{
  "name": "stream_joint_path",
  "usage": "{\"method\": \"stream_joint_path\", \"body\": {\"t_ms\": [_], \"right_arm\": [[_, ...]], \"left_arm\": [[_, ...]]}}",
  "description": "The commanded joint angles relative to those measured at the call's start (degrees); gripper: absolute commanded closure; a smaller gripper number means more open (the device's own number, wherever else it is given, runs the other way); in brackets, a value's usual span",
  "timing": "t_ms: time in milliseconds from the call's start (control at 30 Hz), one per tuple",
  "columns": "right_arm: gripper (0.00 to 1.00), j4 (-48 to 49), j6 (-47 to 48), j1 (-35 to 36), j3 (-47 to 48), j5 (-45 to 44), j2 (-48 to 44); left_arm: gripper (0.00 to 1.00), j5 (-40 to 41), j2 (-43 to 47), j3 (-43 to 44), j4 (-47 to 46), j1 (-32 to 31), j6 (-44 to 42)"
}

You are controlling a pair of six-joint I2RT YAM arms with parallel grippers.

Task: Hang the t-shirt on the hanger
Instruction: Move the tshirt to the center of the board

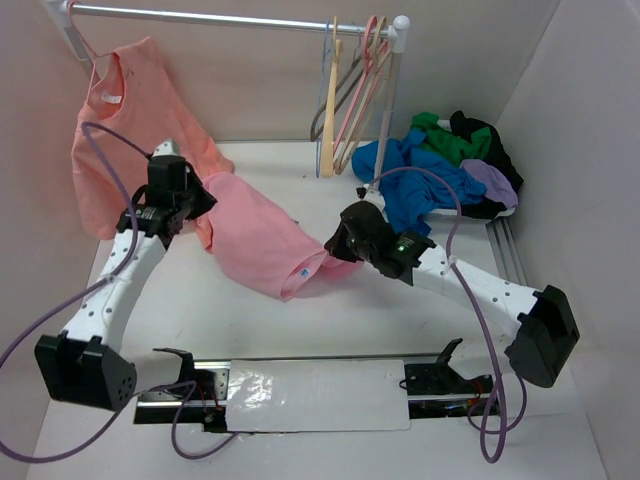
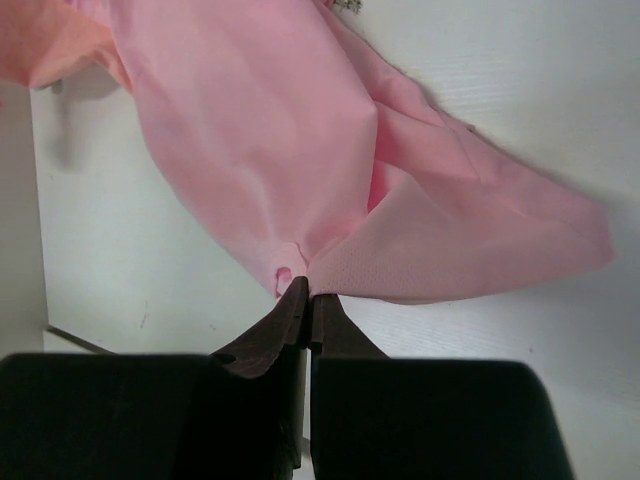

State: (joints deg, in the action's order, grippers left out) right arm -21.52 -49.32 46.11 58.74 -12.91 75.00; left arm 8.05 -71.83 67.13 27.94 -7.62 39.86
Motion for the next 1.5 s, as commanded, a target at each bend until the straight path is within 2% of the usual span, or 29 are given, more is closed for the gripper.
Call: {"method": "stream_joint_path", "body": {"t_ms": [0,33,67,100,133,233,267,467,633,733,833,867,900,933,1033,1100,1133,1233,1333,1367,1400,1433,1467], "right_arm": [[1.0,2.5,0.5,-0.9,-1.5,0.2,-1.1],[1.0,2.5,0.5,-0.9,-2.1,0.9,-1.1],[1.0,3.1,0.5,-0.9,-2.9,1.8,-1.1],[1.0,3.1,0.5,-0.9,-2.9,1.8,-1.1],[1.0,3.1,0.5,-0.9,-2.9,2.4,-1.1],[1.0,2.5,1.0,-0.9,-2.9,1.9,-1.1],[1.0,2.0,1.0,-0.9,-2.9,1.9,-1.1],[1.0,1.5,1.0,-1.5,-2.9,1.9,-1.1],[1.0,1.5,1.0,-1.0,-3.5,1.9,-1.1],[1.0,1.0,1.0,-0.5,-3.5,1.9,-1.1],[1.0,0.3,1.0,-0.5,-3.5,1.3,-1.1],[1.0,0.3,1.0,-0.5,-3.5,1.3,-1.1],[1.0,0.3,1.0,-0.5,-3.5,1.3,-1.1],[1.0,0.3,1.0,-0.5,-3.5,1.3,-1.6],[1.0,1.6,1.6,-1.1,-1.4,1.3,-0.7],[1.0,0.8,3.1,-1.1,2.5,0.4,0.9],[1.0,0.3,3.6,-1.1,3.7,-0.4,1.5],[1.0,-0.3,4.4,1.1,4.6,-1.2,2.0],[1.0,1.7,4.4,5.0,1.0,-1.9,2.0],[1.0,2.3,3.9,6.7,-0.2,-2.7,2.0],[0.98,3.5,0.9,11.6,-3.1,-3.4,4.3],[0.98,3.5,0.9,11.6,-3.1,-3.4,4.3],[0.97,4.1,-1.5,13.6,-3.8,-3.4,5.8]], "left_arm": [[0.99,-3.3,2.1,-2.7,4.2,0.2,-1.2],[0.91,-5.6,2.1,-8.2,2.7,0.2,-0.5],[0.77,-6.9,2.7,-10.9,1.2,0.2,1.1],[0.46,-8.6,2.8,-13.5,0.0,0.2,2.1],[0.34,-12.6,2.8,-19.1,-4.2,0.2,2.8],[0.18,-13.2,2.8,-25.9,-8.0,-2.7,6.2],[0.16,-12.0,2.1,-26.6,-8.8,-3.5,6.2],[0.16,-9.0,-0.8,-28.2,-11.5,-5.7,7.4],[0.24,-7.6,-5.7,-28.7,-15.0,-6.4,8.8],[0.24,-8.4,-8.1,-28.7,-18.8,-8.7,8.8],[0.41,-5.7,-11.7,-26.0,-17.0,-11.0,9.5],[0.54,-5.0,-11.8,-25.3,-16.2,-11.6,9.5],[0.87,-3.2,-11.8,-23.6,-14.3,-11.6,9.5],[0.99,-2.3,-10.6,-22.2,-13.0,-11.6,9.0],[1.0,3.3,-6.9,-12.9,-7.1,-11.6,4.2],[1.0,6.8,-5.1,-6.8,1.5,-11.6,0.6],[1.0,10.3,-4.2,-1.0,4.5,-11.6,-0.5],[1.0,13.2,-0.9,7.4,14.0,-11.6,-5.8],[1.0,16.6,-0.9,11.6,25.3,-11.6,-6.3],[1.0,17.8,-0.9,11.6,26.5,-11.6,-5.8],[1.0,17.8,0.5,8.9,25.5,-12.3,-6.5],[1.0,17.8,0.6,8.9,24.1,-12.3,-6.5],[0.89,15.7,0.6,6.3,22.8,-12.3,-6.5]]}}
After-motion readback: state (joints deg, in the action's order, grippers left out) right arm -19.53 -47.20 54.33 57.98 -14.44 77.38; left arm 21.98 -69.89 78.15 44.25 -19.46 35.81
